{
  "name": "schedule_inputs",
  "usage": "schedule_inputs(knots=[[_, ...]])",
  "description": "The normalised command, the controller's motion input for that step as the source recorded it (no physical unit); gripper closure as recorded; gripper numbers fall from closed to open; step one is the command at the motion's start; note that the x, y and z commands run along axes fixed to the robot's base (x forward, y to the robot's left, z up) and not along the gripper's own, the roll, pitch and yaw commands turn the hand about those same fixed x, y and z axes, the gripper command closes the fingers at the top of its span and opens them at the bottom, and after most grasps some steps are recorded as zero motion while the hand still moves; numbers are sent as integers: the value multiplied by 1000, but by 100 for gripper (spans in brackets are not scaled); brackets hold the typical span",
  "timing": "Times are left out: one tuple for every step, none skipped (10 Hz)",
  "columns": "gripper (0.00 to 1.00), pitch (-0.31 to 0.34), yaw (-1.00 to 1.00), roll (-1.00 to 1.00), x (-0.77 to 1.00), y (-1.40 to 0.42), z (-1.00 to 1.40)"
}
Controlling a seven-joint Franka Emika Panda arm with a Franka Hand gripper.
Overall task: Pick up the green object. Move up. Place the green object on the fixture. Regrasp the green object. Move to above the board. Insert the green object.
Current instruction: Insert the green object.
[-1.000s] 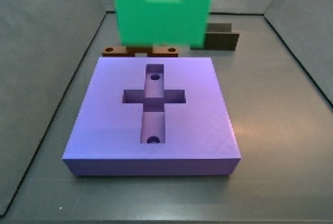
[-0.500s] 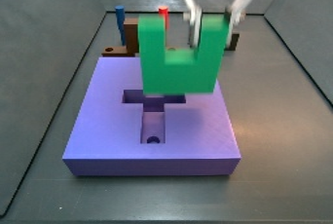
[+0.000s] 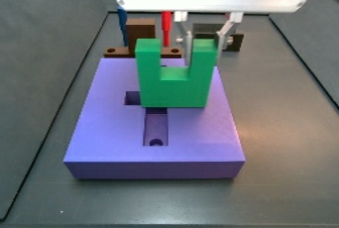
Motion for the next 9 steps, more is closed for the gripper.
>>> schedule_inputs(knots=[[100, -106, 0, -110, -323, 220, -43], [100, -140, 40, -231, -254, 263, -23], [100, -179, 69, -231, -246, 209, -43], [100, -179, 109, -94, -311, 0, -229], [100, -156, 77, 0, -326, -143, -209], [100, -116, 46, 0, -260, -231, -77], [100, -74, 40, -4, -154, -180, -74], [100, -27, 49, -56, 91, -160, 0], [100, 0, 66, -106, 214, -117, 106]])
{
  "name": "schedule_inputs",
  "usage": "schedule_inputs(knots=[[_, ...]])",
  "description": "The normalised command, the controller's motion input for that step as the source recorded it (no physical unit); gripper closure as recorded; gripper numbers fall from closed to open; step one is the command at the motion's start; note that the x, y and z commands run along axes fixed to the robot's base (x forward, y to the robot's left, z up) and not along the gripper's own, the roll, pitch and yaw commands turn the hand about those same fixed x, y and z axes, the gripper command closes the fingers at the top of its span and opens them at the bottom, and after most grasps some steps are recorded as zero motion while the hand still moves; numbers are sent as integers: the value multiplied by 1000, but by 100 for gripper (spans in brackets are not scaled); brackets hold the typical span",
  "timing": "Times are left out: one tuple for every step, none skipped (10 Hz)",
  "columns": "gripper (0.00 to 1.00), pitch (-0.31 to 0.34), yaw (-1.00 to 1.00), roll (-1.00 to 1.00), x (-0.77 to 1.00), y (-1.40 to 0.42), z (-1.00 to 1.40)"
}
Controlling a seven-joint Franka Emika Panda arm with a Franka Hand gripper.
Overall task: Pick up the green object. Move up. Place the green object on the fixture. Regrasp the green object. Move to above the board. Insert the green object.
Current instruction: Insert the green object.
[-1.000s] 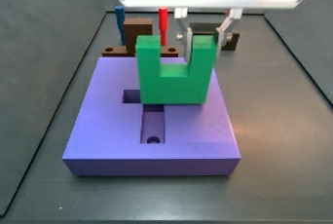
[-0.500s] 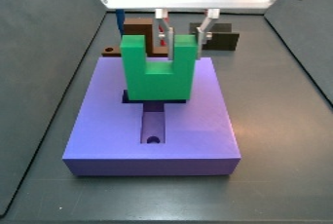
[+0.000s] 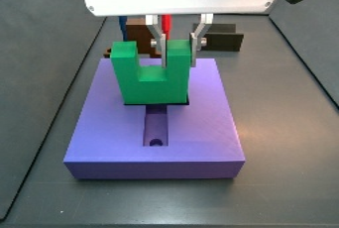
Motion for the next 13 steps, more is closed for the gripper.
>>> schedule_inputs(knots=[[100, 0, 120, -157, 194, -100, 223], [100, 0, 120, -159, 186, -9, 66], [100, 0, 114, -186, 189, 0, 0], [100, 0, 109, -213, 123, 60, 0], [100, 0, 89, -271, 40, 114, 0], [100, 44, 69, -414, 0, 177, 83], [100, 79, 60, -500, 0, 211, 151], [100, 79, 43, -500, 0, 229, 117], [100, 29, 6, -430, 0, 114, 0], [100, 31, 0, -441, 0, 126, 0], [100, 14, 0, -249, -40, 0, -34], [100, 10, -20, -200, -34, 0, -29], [100, 50, -80, -280, -91, 0, 0]])
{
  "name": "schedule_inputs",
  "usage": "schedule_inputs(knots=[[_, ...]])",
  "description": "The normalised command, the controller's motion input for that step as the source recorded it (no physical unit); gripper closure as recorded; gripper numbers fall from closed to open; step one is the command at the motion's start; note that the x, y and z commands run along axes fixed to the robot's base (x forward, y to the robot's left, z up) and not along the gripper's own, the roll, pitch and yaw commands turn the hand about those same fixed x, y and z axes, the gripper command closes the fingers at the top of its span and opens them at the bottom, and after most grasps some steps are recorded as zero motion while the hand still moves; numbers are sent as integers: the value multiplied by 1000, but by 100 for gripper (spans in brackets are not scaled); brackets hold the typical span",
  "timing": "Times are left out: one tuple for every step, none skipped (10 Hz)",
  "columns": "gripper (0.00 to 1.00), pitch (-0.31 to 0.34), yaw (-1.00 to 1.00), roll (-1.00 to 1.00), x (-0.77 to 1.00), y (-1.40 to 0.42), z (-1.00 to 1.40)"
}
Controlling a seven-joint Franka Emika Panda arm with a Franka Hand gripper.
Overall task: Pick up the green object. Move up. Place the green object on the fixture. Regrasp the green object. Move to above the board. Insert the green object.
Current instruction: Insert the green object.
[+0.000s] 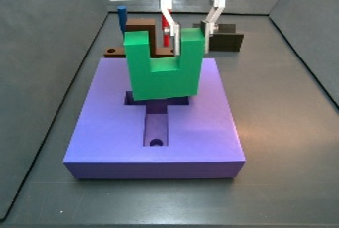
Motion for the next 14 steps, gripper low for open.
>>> schedule_inputs(knots=[[100, 90, -97, -371, -66, 0, 0], [100, 103, -114, -401, -40, 0, 0], [100, 99, -117, -414, -14, 0, 0], [100, 97, -111, -410, 0, 29, -9], [100, 79, -106, -381, 0, 46, -51], [100, 64, -51, -379, 0, 114, -3], [100, 0, 0, -9, 0, 0, 0], [100, 0, -51, -236, 0, 0, 0], [100, 57, -197, -424, 0, 0, 0], [100, 66, -209, -471, 0, 0, 9], [100, 51, -191, -494, 0, 0, 11], [100, 40, -163, -500, 0, 0, 60], [100, 57, -94, -500, 0, -94, 51], [100, 63, -31, -500, 0, -129, 14]])
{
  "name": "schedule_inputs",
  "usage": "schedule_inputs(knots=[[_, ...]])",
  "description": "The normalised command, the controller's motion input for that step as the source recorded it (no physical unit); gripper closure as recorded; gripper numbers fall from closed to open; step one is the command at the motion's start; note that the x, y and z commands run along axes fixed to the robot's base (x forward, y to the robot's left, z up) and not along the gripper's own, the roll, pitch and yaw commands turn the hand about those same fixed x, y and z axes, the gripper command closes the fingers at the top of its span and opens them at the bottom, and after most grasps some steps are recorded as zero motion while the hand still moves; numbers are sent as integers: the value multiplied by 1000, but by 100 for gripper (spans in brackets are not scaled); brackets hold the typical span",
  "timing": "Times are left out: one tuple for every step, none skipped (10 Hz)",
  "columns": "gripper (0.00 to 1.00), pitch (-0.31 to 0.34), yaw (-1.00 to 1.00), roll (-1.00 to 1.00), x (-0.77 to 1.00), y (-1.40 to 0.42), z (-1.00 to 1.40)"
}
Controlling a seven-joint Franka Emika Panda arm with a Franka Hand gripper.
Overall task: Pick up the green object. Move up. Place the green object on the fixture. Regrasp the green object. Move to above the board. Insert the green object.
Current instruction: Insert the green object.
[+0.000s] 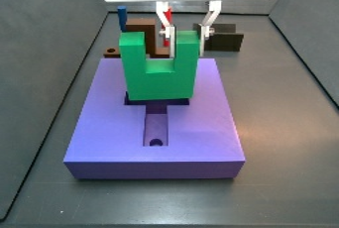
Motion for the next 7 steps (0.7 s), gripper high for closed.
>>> schedule_inputs(knots=[[100, 59, -17, -483, 0, -86, 0], [100, 44, -20, -463, 0, 0, 0], [100, 27, -66, -436, 0, 69, -6], [100, 29, -71, -420, 0, 86, -14], [100, 34, -74, -399, 0, 0, -46], [100, 41, -71, -403, 0, 0, -71], [100, 47, -80, -410, 0, -11, -74]])
